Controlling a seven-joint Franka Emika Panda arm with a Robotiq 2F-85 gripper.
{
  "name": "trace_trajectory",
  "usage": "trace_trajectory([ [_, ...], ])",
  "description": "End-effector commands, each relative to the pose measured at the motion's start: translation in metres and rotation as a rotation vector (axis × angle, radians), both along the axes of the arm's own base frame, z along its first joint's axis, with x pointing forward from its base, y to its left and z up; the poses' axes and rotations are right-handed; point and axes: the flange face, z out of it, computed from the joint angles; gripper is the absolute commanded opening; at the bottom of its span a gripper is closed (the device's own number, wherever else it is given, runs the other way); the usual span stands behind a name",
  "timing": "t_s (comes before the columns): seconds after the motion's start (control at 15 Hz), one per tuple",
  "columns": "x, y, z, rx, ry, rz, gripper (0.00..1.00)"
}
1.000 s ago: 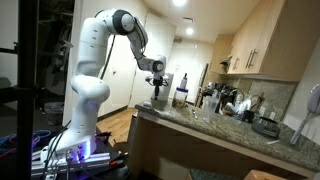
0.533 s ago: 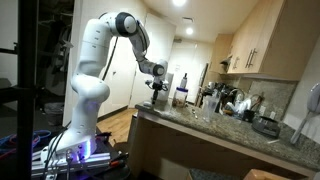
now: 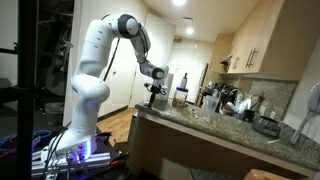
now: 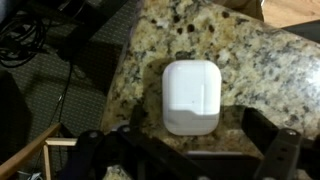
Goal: Pick the white bottle and put it on the plastic bottle, then pick the white object and put it on the white bottle
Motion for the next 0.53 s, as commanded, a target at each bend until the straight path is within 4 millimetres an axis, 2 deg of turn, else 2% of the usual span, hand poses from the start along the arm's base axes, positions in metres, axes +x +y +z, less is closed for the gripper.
trace_trajectory([
  [0.0,0.0003,-0.0006,-0.0048,-0.006,-0.004,0.016,1.0],
  [0.07,0.0007,-0.0004,-0.0081,-0.005,-0.006,0.024,0.75],
  [0.13,0.001,0.0011,-0.0108,0.001,-0.004,0.025,0.74],
  [0.47,-0.0019,0.0037,-0.0096,0.044,0.004,0.001,0.36],
])
